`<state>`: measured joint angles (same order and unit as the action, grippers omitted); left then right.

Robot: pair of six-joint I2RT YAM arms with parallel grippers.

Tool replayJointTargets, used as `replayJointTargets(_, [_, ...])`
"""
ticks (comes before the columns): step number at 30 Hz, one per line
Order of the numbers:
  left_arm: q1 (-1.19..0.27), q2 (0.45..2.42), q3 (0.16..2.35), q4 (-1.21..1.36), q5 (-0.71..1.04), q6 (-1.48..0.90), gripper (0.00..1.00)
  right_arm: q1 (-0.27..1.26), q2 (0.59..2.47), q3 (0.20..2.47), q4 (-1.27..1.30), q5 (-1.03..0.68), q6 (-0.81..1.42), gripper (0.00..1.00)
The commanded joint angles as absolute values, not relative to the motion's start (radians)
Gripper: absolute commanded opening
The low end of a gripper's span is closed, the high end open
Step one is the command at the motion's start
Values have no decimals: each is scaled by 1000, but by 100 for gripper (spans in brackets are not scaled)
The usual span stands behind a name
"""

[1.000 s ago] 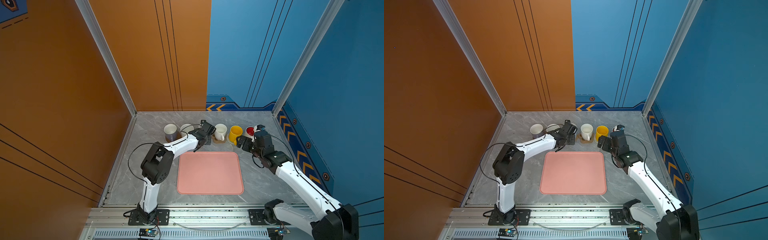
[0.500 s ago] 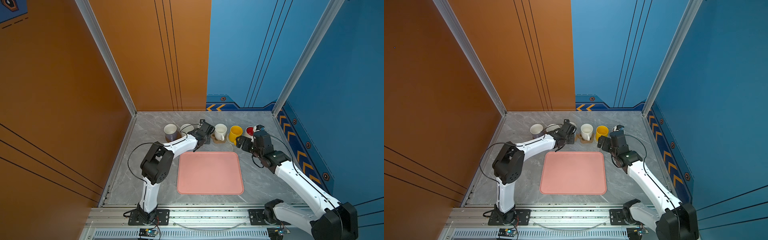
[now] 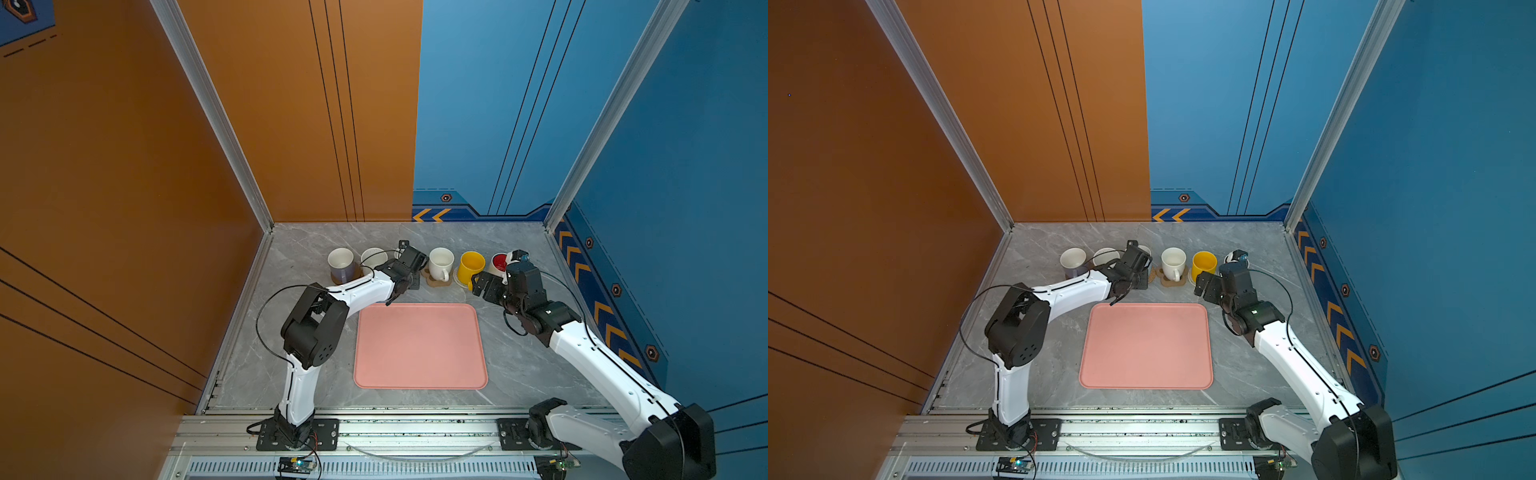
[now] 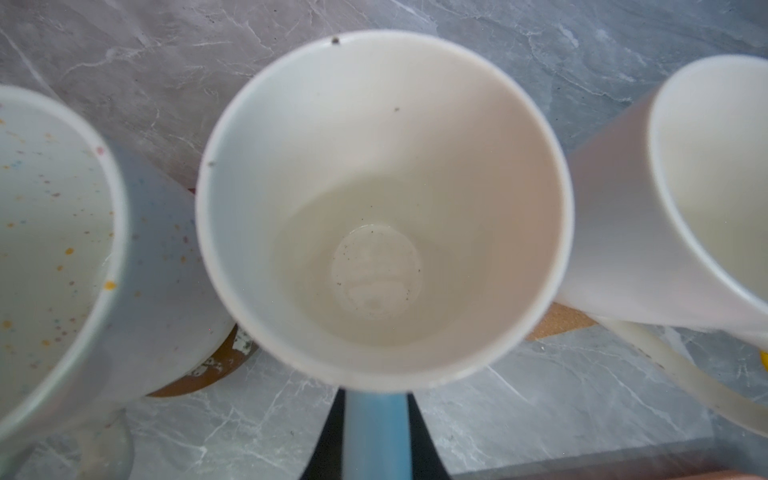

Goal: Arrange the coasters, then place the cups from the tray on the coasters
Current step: 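Lower the blue-handled mug onto the woven coaster beside the speckled mug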

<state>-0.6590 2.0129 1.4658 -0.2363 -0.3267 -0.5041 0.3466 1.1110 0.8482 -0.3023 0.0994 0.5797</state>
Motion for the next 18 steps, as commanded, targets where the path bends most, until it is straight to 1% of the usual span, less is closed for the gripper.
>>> replayJointTargets(1, [-647, 2014, 1470, -153, -370, -487, 0, 341, 1114, 862, -288, 81, 568, 100])
replayJointTargets(18, [-644, 2033, 1474, -158, -376, -469, 0, 342, 1116, 865, -289, 80, 568, 100])
